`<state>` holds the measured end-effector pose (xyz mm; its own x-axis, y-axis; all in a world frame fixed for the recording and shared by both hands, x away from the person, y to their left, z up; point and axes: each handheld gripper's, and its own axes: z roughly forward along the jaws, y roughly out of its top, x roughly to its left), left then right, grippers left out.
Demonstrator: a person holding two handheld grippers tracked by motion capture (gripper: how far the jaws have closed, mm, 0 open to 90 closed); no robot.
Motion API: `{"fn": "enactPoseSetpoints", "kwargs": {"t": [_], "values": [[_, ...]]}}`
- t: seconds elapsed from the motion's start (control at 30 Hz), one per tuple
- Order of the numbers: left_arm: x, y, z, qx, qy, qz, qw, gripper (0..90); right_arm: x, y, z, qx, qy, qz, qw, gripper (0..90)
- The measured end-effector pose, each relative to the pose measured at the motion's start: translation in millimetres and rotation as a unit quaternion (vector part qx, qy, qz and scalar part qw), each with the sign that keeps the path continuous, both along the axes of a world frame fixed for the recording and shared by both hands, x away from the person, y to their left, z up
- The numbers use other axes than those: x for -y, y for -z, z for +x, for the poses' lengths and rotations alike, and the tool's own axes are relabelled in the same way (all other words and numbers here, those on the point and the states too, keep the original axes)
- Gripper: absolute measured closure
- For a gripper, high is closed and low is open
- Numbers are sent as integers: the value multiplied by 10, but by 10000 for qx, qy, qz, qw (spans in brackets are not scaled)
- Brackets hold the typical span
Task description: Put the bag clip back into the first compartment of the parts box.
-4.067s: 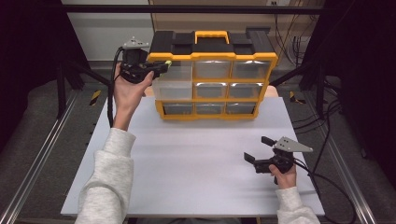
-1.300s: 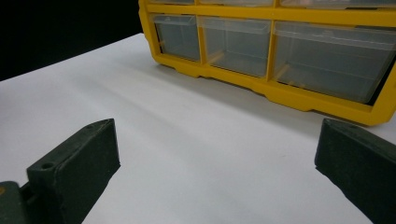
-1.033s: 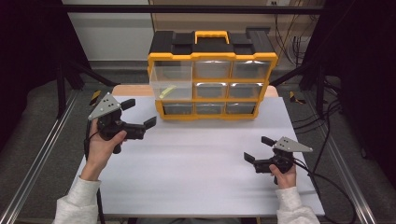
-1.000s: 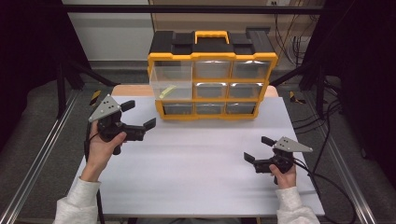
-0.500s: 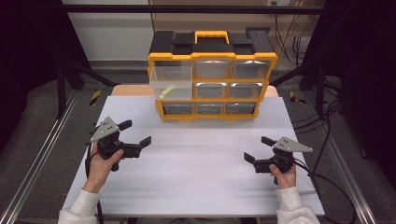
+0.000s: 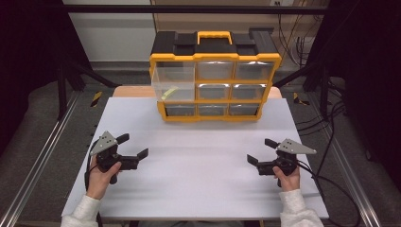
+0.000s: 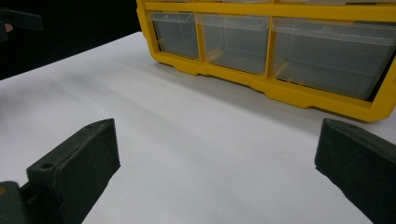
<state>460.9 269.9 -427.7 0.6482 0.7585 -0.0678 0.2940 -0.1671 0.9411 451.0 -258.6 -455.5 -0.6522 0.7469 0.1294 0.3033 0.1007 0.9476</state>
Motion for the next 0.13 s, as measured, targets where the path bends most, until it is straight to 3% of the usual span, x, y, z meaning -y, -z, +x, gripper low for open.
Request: {"fn": "enactPoseSetpoints", "kwargs": {"t": [0.13], "values": [[-30,25,-2,-2,-23,34,10000,0,-6,4,1,-36,-5,-10,10000,5]]}}
